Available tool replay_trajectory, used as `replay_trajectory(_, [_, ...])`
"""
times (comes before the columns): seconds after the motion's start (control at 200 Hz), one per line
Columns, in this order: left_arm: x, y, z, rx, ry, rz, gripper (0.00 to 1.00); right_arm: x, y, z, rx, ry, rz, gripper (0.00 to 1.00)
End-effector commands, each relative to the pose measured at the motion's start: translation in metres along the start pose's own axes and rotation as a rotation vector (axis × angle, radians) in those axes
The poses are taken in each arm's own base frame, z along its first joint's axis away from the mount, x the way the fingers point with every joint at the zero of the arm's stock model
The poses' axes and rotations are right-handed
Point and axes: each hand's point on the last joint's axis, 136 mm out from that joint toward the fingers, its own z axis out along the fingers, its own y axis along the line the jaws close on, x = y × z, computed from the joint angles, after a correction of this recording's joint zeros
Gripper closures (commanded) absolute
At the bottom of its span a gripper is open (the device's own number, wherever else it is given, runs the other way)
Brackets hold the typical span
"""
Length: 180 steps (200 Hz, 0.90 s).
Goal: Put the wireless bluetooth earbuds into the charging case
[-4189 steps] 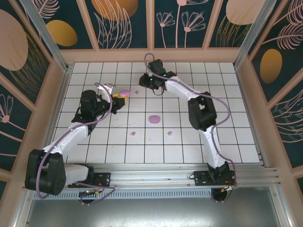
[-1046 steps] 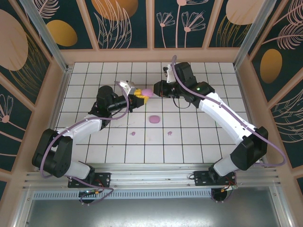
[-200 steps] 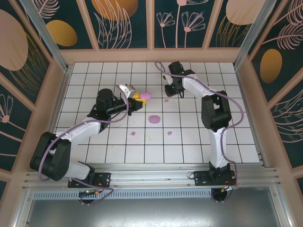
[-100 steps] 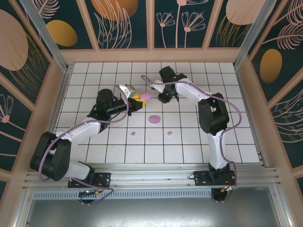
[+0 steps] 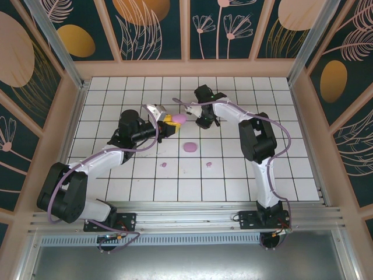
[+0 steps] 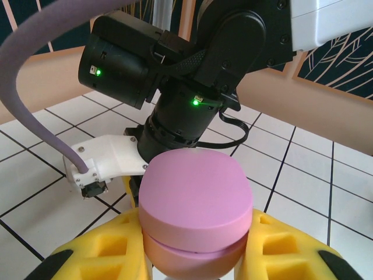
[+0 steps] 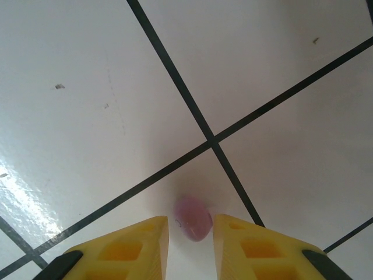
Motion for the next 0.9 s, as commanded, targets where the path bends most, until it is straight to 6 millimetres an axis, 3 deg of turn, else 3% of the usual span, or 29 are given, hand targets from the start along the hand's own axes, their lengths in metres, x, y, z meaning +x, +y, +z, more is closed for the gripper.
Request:
replay_trajectory(0.0, [-0.004, 0.003, 0.003, -0.001, -0.003, 0.015, 1.00, 0.006, -0.004, 0.007, 0.007, 0.042, -0.021, 0.74])
replay_trajectory(0.556, [0.001, 0.005, 0.005, -0.002, 0.003, 0.007, 1.00, 0.010, -0.008, 0.025, 0.021, 0.080, -0.002, 0.81])
replay_trajectory(0.896, [-0.001, 0.004, 0.004, -0.004, 0.001, 0.010, 1.00, 0.002, -0.018, 0.016, 0.024, 0.060, 0.106, 0.91])
